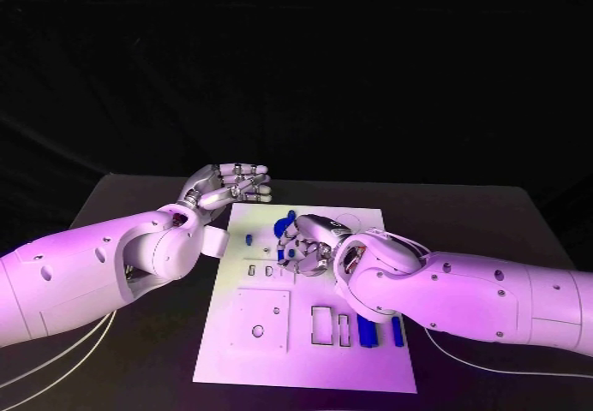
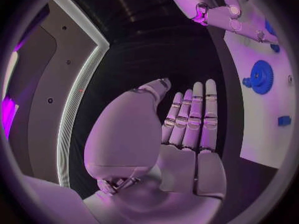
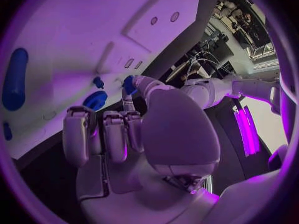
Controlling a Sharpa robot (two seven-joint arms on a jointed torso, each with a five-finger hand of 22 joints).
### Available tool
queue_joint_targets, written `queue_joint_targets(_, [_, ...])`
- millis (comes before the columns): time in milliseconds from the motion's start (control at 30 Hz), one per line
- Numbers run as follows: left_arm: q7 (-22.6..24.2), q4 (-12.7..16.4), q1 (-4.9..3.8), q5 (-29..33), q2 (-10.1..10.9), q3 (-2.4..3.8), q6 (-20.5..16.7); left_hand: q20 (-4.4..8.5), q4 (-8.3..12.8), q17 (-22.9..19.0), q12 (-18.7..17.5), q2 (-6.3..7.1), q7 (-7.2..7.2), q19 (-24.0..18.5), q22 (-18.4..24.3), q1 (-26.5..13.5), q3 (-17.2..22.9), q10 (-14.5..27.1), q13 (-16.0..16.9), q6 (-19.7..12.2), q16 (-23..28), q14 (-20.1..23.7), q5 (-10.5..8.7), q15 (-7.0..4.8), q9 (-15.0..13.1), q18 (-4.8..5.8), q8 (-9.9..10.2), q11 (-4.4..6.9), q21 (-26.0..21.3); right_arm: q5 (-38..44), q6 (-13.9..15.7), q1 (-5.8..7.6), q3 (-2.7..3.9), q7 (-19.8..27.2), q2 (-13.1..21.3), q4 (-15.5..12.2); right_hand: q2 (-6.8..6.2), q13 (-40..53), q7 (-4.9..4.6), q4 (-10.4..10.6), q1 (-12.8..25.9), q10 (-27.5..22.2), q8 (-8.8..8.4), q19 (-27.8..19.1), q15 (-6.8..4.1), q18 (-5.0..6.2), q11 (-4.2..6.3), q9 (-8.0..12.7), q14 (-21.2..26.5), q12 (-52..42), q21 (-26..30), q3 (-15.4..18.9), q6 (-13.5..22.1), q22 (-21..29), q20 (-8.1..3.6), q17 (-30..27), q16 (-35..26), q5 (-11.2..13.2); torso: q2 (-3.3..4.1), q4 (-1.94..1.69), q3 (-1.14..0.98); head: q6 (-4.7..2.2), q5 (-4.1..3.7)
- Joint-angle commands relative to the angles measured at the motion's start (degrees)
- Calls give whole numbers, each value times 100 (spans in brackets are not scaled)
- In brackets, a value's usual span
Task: Assemble the parts on the task board
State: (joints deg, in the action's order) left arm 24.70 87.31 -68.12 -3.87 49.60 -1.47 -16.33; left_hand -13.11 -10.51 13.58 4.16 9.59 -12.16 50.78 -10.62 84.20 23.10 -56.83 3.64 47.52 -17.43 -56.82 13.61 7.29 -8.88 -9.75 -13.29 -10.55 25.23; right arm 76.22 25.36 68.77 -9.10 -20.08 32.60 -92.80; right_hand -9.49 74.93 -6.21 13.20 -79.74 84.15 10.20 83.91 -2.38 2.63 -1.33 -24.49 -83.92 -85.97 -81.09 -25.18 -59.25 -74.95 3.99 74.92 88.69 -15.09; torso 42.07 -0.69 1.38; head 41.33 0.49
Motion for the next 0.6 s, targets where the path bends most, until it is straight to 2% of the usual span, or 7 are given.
queue_joint_targets(33, [17,9,-2,12,-18,3,104,11,5,7,-38,-21,-164,-31,8,-48,45,-21,8,3,33,4,-21,32,5,-60,22,-14,20,541,-188,-66,-10,-198,-79,66,-10,1094,40,8,70,300,313,-21,-7,1,5,-400,-512,31,24,-22,8,-730,-18,1021,15,1,-4,5,-2,24,30])
queue_joint_targets(200, [14,2,-2,12,-23,3,104,11,5,7,-38,-21,-164,-31,8,-48,45,-21,8,3,33,4,-21,32,5,-60,22,-14,20,683,-201,-143,-18,-222,-158,127,-44,1100,40,24,127,304,320,-19,-5,0,5,-404,-515,26,24,-18,9,-733,-16,1031,18,2,1,2,-15,39,64])
queue_joint_targets(367, [13,-3,-3,12,-29,3,110,11,5,7,-38,-21,-164,-31,8,-48,45,-21,8,3,33,4,-21,32,5,-60,22,-14,20,762,-207,-182,-22,-233,-192,151,-63,1099,41,27,148,304,323,-15,-5,-1,5,-406,-514,27,20,-15,9,-738,-16,1026,17,3,-8,-10,-7,61,86])
queue_joint_targets(600, [8,-6,-3,12,-25,3,109,11,8,10,-39,-27,-165,-32,8,-47,51,-21,8,2,35,4,-22,32,6,-60,25,-15,23,814,-205,-222,-29,-239,-217,202,-103,1097,39,33,186,301,323,-17,-5,0,4,-407,-515,30,26,-6,17,-735,-15,1033,18,5,6,2,-10,72,144])
